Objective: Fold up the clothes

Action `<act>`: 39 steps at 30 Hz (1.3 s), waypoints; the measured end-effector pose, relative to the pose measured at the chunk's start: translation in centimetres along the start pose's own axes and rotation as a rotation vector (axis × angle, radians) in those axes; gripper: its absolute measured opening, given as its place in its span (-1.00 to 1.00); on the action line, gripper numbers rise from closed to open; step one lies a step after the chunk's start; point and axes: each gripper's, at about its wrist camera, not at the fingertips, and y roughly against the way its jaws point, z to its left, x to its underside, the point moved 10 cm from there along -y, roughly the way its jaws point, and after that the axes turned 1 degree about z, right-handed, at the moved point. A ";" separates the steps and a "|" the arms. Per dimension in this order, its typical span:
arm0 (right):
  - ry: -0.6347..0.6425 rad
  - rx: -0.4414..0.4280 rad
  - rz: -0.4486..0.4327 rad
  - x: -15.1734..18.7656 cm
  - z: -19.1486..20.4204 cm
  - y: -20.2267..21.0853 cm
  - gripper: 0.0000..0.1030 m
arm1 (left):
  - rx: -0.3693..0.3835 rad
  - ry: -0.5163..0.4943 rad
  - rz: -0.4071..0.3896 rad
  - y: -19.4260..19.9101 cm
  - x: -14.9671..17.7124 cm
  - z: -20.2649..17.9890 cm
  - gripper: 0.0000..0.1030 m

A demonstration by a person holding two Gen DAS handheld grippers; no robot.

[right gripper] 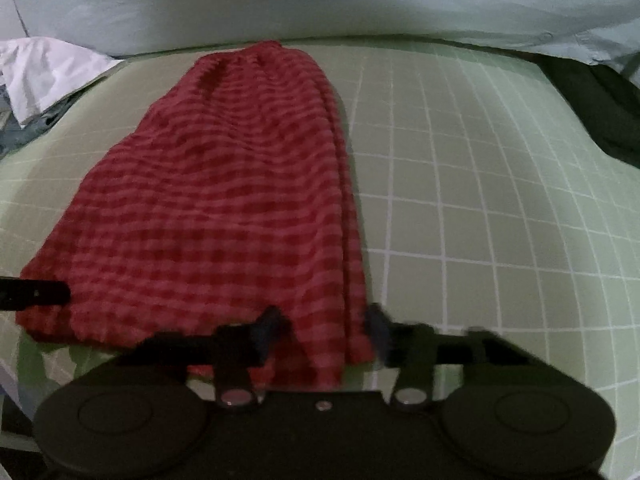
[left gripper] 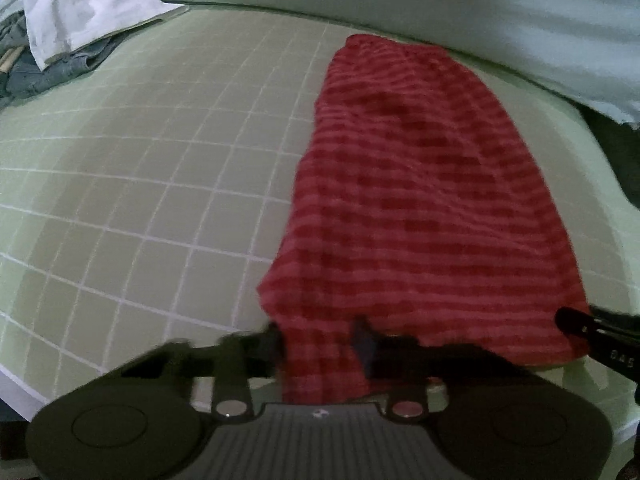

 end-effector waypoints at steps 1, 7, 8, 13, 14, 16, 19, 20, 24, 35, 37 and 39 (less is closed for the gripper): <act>0.001 -0.015 0.005 0.1 0.1 0.1 -0.68 | 0.012 0.012 0.000 0.0 0.1 -0.2 -0.81; -0.022 -0.079 0.036 0.6 0.3 1.0 -0.93 | 0.086 0.067 0.022 0.9 0.3 -0.5 -0.90; -0.036 -0.091 0.036 0.6 0.3 1.4 -0.93 | 0.101 0.075 0.019 1.3 0.1 -0.4 -0.90; -0.144 -0.157 -0.023 -2.2 -0.4 4.1 -0.94 | 0.155 0.115 -0.058 3.9 -3.5 0.0 -0.91; -0.154 -0.166 -0.046 -3.2 -0.5 4.6 -0.94 | 0.161 0.116 -0.081 4.3 -4.6 -0.1 -0.91; -0.169 -0.182 -0.100 -5.8 -0.6 5.3 -0.93 | 0.177 0.117 -0.132 5.2 -7.3 -0.4 -0.91; -0.190 -0.201 -0.186 -10.2 -0.9 6.1 -0.94 | 0.199 0.111 -0.213 6.5 -11.3 -1.1 -0.91; -0.197 -0.206 -0.215 -11.8 -1.0 6.4 -0.93 | 0.205 0.106 -0.238 7.0 -12.6 -1.3 -0.91; -0.214 -0.214 -0.303 -16.6 -1.4 7.0 -0.94 | 0.219 0.088 -0.317 7.8 -17.1 -2.2 -0.91; -0.237 -0.177 -0.233 -20.3 -2.4 0.5 -0.93 | 0.194 0.123 -0.202 0.8 -20.3 -1.3 -0.91; -0.263 -0.177 -0.188 -20.2 -2.7 -1.6 -0.93 | 0.198 0.149 -0.166 -1.2 -21.0 -0.9 -0.91; -0.285 -0.178 -0.146 -20.9 -3.1 -4.0 -0.93 | 0.203 0.170 -0.148 -3.0 -22.6 -0.7 -0.90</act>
